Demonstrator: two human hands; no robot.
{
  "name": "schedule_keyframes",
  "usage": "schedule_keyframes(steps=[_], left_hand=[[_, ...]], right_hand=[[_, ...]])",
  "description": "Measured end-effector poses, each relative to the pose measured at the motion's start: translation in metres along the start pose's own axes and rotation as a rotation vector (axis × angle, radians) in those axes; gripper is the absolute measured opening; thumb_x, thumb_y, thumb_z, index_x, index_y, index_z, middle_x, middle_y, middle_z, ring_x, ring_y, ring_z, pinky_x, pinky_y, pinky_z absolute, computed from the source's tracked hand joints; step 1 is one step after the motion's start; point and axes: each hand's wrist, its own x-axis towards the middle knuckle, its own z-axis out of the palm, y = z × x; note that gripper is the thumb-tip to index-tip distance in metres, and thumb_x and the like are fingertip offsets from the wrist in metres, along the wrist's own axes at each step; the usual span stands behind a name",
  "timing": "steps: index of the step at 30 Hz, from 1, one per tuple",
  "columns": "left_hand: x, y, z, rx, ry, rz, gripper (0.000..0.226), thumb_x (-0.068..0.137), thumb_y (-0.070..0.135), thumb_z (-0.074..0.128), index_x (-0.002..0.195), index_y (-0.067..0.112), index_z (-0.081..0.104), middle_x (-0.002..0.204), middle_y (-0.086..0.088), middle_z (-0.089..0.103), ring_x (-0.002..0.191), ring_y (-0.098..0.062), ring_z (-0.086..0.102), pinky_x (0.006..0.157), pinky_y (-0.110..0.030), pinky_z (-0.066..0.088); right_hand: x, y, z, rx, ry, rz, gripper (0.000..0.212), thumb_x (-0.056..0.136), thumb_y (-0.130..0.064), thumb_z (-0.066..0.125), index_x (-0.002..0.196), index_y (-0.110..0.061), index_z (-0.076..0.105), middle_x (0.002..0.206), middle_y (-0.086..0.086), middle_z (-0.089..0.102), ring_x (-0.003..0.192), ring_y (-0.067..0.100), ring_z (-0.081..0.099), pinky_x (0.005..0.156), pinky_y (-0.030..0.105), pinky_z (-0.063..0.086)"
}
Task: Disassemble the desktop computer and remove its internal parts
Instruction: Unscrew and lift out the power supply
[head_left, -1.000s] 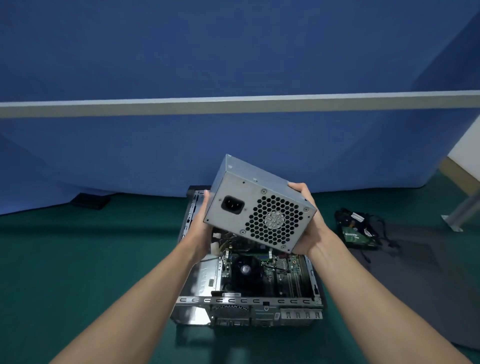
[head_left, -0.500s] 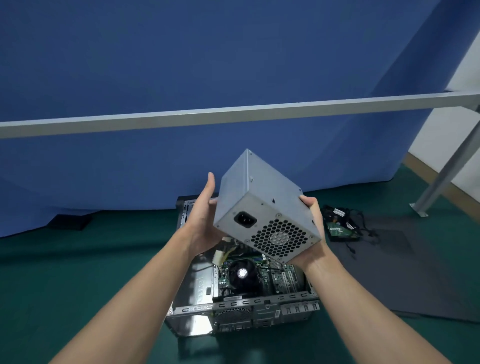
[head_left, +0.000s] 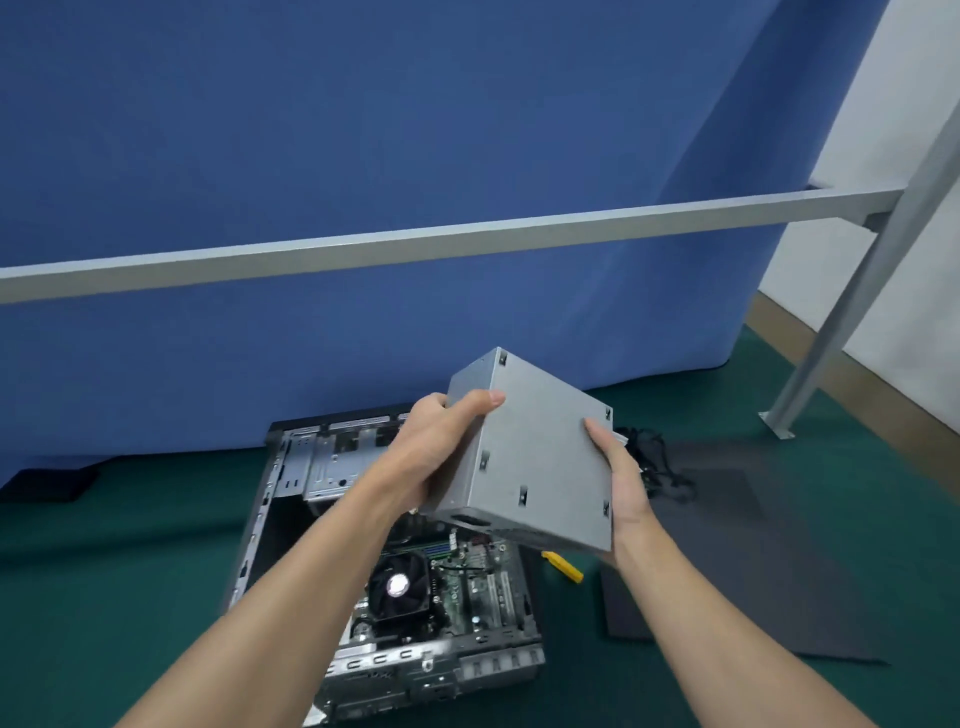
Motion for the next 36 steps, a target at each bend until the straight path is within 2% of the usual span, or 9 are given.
schedule_keyframes(steps=[4, 7, 9, 12, 19, 23, 27, 32, 36], left_hand=[[0.015, 0.004, 0.065, 0.252, 0.244, 0.116, 0.077, 0.038, 0.071, 0.07, 0.096, 0.026, 0.048, 0.094, 0.009, 0.063, 0.082, -0.01, 0.063, 0.063, -0.031, 0.048], [0.027, 0.003, 0.117, 0.646, 0.311, 0.322, 0.081, 0.038, 0.077, 0.064, 0.094, 0.026, 0.035, 0.087, 0.015, 0.052, 0.083, -0.015, 0.055, 0.062, -0.033, 0.041], [0.036, -0.002, 0.149, 0.813, 0.277, 0.424, 0.083, 0.037, 0.08, 0.061, 0.092, 0.026, 0.029, 0.085, 0.014, 0.052, 0.081, -0.022, 0.056, 0.063, -0.034, 0.037], [0.049, -0.014, 0.189, 1.051, 0.247, 0.507, 0.087, 0.043, 0.073, 0.069, 0.103, 0.02, 0.034, 0.099, 0.003, 0.059, 0.087, -0.028, 0.061, 0.063, -0.032, 0.036], [0.072, -0.028, 0.257, 1.338, 0.048, 0.693, 0.107, 0.027, 0.056, 0.082, 0.113, -0.004, 0.062, 0.12, -0.02, 0.065, 0.106, -0.033, 0.066, 0.088, -0.042, 0.054], [0.095, -0.032, 0.283, 1.428, -0.157, 0.706, 0.109, 0.039, 0.056, 0.085, 0.124, -0.007, 0.058, 0.131, -0.024, 0.058, 0.123, -0.034, 0.057, 0.101, -0.053, 0.045], [0.127, -0.034, 0.303, 1.432, -0.273, 0.812, 0.081, 0.074, 0.045, 0.079, 0.134, 0.0, 0.051, 0.142, -0.018, 0.05, 0.133, -0.032, 0.047, 0.113, -0.047, 0.034], [0.162, -0.06, 0.298, 1.291, -0.369, 0.639, 0.06, 0.094, 0.019, 0.056, 0.147, 0.006, 0.033, 0.154, -0.012, 0.034, 0.141, -0.027, 0.033, 0.112, -0.034, 0.027], [0.19, -0.088, 0.278, 1.342, -0.436, 0.299, 0.068, 0.099, 0.03, 0.048, 0.155, 0.012, 0.013, 0.162, -0.009, 0.012, 0.149, -0.024, 0.009, 0.12, -0.036, 0.014]], right_hand=[[0.011, -0.039, -0.039, -0.335, 0.219, -0.058, 0.048, 0.076, -0.06, 0.068, 0.106, -0.023, 0.071, 0.114, 0.0, 0.07, 0.105, 0.021, 0.065, 0.091, 0.044, 0.051], [0.022, -0.07, -0.062, -0.461, 0.412, -0.082, 0.047, 0.086, -0.053, 0.062, 0.111, -0.014, 0.063, 0.115, 0.007, 0.067, 0.101, 0.022, 0.063, 0.09, 0.042, 0.049], [0.021, -0.093, -0.071, -0.399, 0.35, -0.031, 0.044, 0.083, -0.062, 0.059, 0.095, -0.019, 0.064, 0.092, 0.008, 0.071, 0.074, 0.022, 0.068, 0.077, 0.042, 0.054], [0.021, -0.121, -0.088, -0.373, 0.19, 0.096, 0.05, 0.059, -0.078, 0.068, 0.071, -0.029, 0.073, 0.083, 0.002, 0.074, 0.073, 0.024, 0.071, 0.077, 0.05, 0.054], [0.033, -0.16, -0.152, -0.554, 0.171, 0.392, 0.045, 0.051, -0.056, 0.081, 0.081, -0.025, 0.07, 0.075, 0.001, 0.071, 0.07, 0.022, 0.07, 0.067, 0.037, 0.057], [0.043, -0.166, -0.193, -0.384, 0.16, 0.311, 0.018, 0.07, -0.035, 0.077, 0.08, -0.02, 0.075, 0.076, 0.006, 0.071, 0.064, 0.022, 0.068, 0.062, 0.034, 0.056], [0.058, -0.169, -0.234, -0.246, 0.275, 0.167, 0.026, 0.071, -0.018, 0.073, 0.097, -0.012, 0.075, 0.084, 0.011, 0.071, 0.065, 0.024, 0.068, 0.056, 0.03, 0.053], [0.085, -0.186, -0.285, -0.234, 0.41, 0.007, 0.033, 0.068, 0.001, 0.068, 0.097, -0.015, 0.067, 0.084, 0.009, 0.069, 0.073, 0.026, 0.064, 0.062, 0.029, 0.052], [0.105, -0.192, -0.318, -0.327, 0.411, -0.005, 0.041, 0.066, 0.003, 0.067, 0.096, -0.025, 0.071, 0.094, 0.004, 0.062, 0.091, 0.022, 0.055, 0.084, 0.035, 0.04]])
